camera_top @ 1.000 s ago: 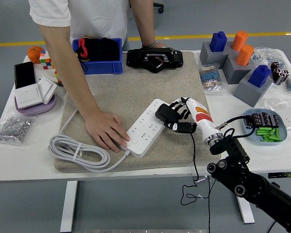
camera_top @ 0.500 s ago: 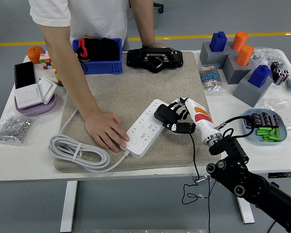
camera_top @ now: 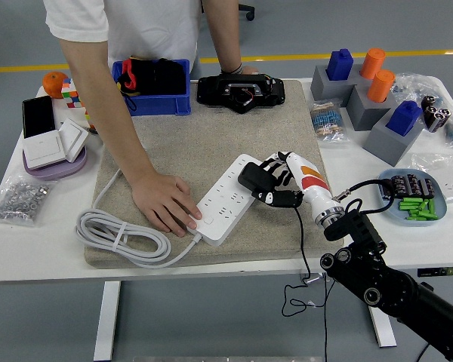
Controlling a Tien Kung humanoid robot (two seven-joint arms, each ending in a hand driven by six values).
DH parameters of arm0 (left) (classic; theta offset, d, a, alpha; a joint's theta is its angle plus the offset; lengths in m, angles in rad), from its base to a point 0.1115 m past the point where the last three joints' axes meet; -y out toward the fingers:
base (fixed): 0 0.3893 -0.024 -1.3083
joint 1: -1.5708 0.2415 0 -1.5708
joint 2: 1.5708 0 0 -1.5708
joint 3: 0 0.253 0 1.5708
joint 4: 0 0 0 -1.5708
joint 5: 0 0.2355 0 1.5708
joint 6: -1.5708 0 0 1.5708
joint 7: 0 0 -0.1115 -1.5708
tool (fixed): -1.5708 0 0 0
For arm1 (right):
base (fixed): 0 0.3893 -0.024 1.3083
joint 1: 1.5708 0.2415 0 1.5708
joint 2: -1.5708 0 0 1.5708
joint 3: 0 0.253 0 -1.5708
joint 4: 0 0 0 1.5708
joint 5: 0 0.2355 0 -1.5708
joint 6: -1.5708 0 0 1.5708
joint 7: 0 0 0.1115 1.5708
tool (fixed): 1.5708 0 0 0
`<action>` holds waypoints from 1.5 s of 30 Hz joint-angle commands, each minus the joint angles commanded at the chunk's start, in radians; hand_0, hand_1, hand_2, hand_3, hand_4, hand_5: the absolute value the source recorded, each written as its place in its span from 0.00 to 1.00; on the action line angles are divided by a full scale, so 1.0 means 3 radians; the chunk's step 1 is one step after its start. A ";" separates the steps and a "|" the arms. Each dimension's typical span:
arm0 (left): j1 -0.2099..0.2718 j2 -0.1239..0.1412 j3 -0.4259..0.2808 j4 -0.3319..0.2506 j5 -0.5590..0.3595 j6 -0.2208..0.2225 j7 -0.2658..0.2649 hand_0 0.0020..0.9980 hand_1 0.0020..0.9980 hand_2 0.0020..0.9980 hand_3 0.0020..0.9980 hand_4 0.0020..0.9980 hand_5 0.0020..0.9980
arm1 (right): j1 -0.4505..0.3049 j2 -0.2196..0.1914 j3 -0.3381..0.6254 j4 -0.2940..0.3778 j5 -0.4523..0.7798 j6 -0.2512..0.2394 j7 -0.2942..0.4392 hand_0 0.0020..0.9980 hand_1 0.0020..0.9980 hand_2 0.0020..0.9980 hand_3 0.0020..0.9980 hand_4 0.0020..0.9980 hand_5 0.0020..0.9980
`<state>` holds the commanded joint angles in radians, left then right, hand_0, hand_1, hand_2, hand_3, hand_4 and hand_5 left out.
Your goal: Press the white button,pick up the black plug,place it near the board,insert it into the board
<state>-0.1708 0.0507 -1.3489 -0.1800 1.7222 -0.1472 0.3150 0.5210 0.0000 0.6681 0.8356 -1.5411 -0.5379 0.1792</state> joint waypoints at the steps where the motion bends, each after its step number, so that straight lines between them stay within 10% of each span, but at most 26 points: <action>1: 0.0000 0.0000 0.0001 0.0000 -0.0001 0.0000 0.0000 0.69 0.64 0.61 0.63 0.56 0.16 | 0.0000 0.0000 -0.0001 -0.0004 0.0001 0.0001 -0.0001 0.33 0.32 0.34 0.45 0.85 0.00; 15: -0.0009 0.0000 0.0001 0.0000 0.0004 -0.0002 0.0001 0.69 0.64 0.61 0.63 0.56 0.16 | 0.0003 0.0000 -0.0034 -0.0024 0.0012 -0.0005 -0.0007 0.33 0.32 0.35 0.45 0.85 0.00; 16: -0.0008 0.0000 0.0000 0.0000 0.0004 -0.0002 0.0001 0.69 0.64 0.61 0.63 0.56 0.16 | 0.0003 0.0000 -0.0036 -0.0022 0.0015 -0.0002 -0.0003 0.48 0.47 0.48 0.55 0.84 0.00; 28: -0.0005 -0.0005 0.0003 0.0000 -0.0004 -0.0004 0.0003 0.69 0.64 0.61 0.63 0.56 0.16 | -0.0001 0.0000 -0.0047 -0.0017 0.0066 0.0041 0.0037 0.69 0.64 0.62 0.67 1.00 0.14; 45: -0.0006 -0.0013 -0.0007 0.0000 0.0010 -0.0010 0.0007 0.69 0.64 0.61 0.63 0.56 0.17 | -0.0006 0.0000 -0.0032 -0.0013 0.0092 0.0111 0.0022 0.72 0.68 0.67 0.70 1.00 0.21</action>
<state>-0.1725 0.0469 -1.3511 -0.1800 1.7252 -0.1501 0.3172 0.5193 0.0000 0.6584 0.8317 -1.5136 -0.5047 0.1857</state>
